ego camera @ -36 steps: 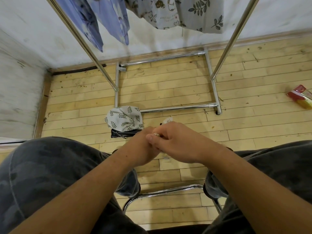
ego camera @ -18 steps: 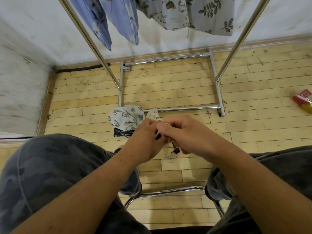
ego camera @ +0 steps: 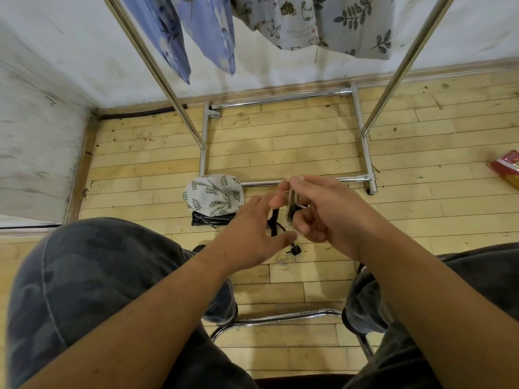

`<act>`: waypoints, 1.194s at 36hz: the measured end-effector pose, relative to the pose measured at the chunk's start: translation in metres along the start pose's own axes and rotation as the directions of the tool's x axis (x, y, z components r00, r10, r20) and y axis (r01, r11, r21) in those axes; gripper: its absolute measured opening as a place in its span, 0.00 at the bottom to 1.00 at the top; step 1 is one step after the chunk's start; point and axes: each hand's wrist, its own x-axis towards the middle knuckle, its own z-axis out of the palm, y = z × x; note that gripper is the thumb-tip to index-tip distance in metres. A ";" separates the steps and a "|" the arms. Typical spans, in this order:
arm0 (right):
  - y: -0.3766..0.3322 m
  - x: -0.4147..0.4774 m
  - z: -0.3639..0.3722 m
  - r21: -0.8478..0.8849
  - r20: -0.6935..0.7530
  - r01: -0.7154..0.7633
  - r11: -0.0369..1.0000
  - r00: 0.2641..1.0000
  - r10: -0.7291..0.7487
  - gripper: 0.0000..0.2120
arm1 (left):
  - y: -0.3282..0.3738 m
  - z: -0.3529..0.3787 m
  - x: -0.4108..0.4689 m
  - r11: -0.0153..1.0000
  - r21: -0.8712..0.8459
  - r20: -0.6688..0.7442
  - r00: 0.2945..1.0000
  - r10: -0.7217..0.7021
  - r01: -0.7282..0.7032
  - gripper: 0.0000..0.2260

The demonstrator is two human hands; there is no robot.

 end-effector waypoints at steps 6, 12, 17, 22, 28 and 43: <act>-0.003 -0.002 -0.003 0.034 0.011 0.009 0.999 1.000 -0.009 0.12 | 0.008 0.002 0.002 0.997 -0.048 -0.019 0.998 0.059 -0.060 0.36; -0.009 -0.007 -0.002 0.118 0.121 -0.007 0.993 0.993 -0.008 0.15 | 0.010 0.004 0.004 0.987 -0.082 -0.089 0.988 0.129 -0.136 0.34; -0.007 -0.003 -0.005 0.278 0.124 -0.025 0.960 0.992 -0.010 0.10 | 0.010 0.005 0.007 0.994 -0.069 -0.153 0.985 0.078 -0.089 0.32; -0.006 -0.003 -0.005 0.274 0.227 -0.061 0.960 0.974 -0.002 0.13 | 0.014 -0.001 0.009 0.986 -0.127 -0.217 0.973 0.082 -0.111 0.18; -0.005 -0.001 -0.001 0.221 0.274 -0.047 0.974 0.962 -0.015 0.15 | 0.015 -0.001 0.005 0.985 -0.159 -0.223 0.975 0.025 -0.062 0.29; -0.004 -0.002 0.003 0.048 0.117 -0.032 0.998 0.993 0.027 0.16 | 0.033 0.002 0.005 0.991 -0.124 -0.072 0.995 -0.067 0.058 0.16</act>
